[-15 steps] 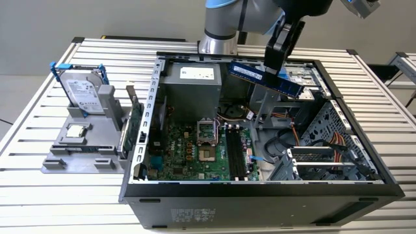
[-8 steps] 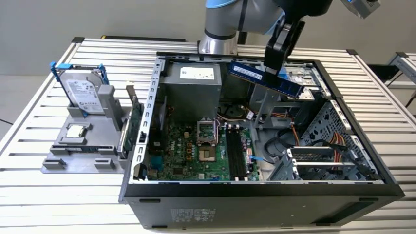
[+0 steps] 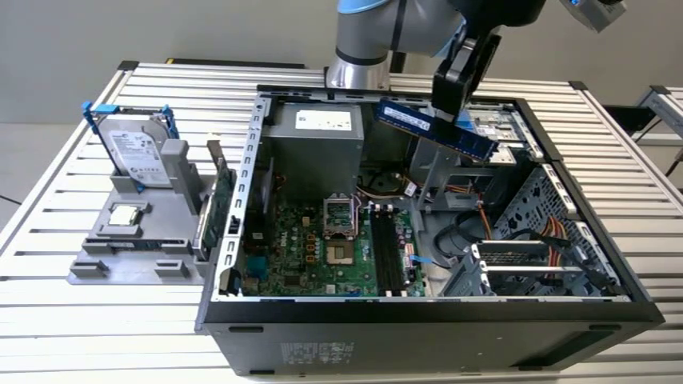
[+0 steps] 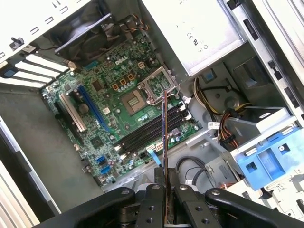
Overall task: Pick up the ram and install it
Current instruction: 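Insert the ram into the slot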
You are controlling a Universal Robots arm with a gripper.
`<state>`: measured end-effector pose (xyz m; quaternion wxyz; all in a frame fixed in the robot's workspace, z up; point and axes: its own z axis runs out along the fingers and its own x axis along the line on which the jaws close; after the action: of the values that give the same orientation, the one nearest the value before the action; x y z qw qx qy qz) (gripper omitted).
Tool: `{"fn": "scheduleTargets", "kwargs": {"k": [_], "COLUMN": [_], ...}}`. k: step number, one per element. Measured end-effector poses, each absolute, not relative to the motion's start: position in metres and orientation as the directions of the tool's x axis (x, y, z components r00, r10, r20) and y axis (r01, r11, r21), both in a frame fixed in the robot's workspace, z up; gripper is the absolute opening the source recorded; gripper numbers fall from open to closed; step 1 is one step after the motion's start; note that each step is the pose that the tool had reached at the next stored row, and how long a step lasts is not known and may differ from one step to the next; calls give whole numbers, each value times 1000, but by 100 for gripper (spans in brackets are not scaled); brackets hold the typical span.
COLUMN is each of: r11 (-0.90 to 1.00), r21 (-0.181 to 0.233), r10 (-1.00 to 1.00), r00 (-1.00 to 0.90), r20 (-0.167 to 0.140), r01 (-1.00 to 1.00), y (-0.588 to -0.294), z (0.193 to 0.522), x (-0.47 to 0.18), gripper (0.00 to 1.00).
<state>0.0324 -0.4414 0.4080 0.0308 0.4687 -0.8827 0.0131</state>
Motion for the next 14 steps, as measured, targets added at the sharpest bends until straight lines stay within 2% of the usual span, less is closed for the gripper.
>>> {"fn": "scheduleTargets", "kwargs": {"k": [14], "r11": [620], "r21": [6], "r10": [-783], "r00": [-619], "r20": [67], "r01": [-784], "y": [-441], "z": [408], "x": [32], "gripper": [0]}}
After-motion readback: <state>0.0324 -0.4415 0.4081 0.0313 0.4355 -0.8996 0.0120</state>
